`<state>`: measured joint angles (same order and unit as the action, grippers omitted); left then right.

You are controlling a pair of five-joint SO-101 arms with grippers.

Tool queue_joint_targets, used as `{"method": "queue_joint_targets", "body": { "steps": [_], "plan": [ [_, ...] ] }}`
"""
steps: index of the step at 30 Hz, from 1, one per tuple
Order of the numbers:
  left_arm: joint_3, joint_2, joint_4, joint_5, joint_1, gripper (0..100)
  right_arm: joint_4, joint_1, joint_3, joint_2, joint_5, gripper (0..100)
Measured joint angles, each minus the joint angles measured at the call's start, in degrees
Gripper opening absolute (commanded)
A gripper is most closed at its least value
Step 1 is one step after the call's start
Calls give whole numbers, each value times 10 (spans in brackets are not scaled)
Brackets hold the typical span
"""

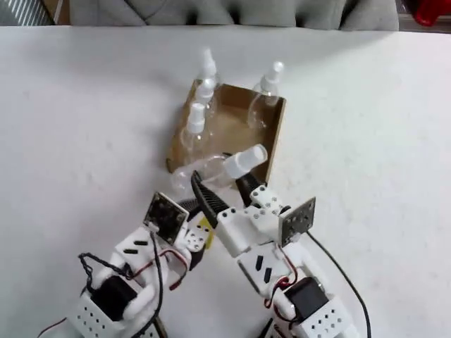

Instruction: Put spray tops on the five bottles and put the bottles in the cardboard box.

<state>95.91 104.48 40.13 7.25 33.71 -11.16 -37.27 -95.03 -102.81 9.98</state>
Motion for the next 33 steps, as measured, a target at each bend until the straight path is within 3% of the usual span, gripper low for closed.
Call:
{"method": "queue_joint_targets", "body": {
  "steps": [7, 13, 21, 33],
  "plan": [
    [0, 0, 30, -20, -13, 20, 9, 69, 0, 1, -13, 15],
    [4, 0, 70, -97, -105, 20, 51, 77, 0, 51, -57, 15],
    [4, 0, 124, -105, -270, 20, 176, 116, 55, 260, -57, 15],
    [11, 0, 185, -105, -315, 20, 339, 165, 112, 550, -123, 15]
  ]
}}
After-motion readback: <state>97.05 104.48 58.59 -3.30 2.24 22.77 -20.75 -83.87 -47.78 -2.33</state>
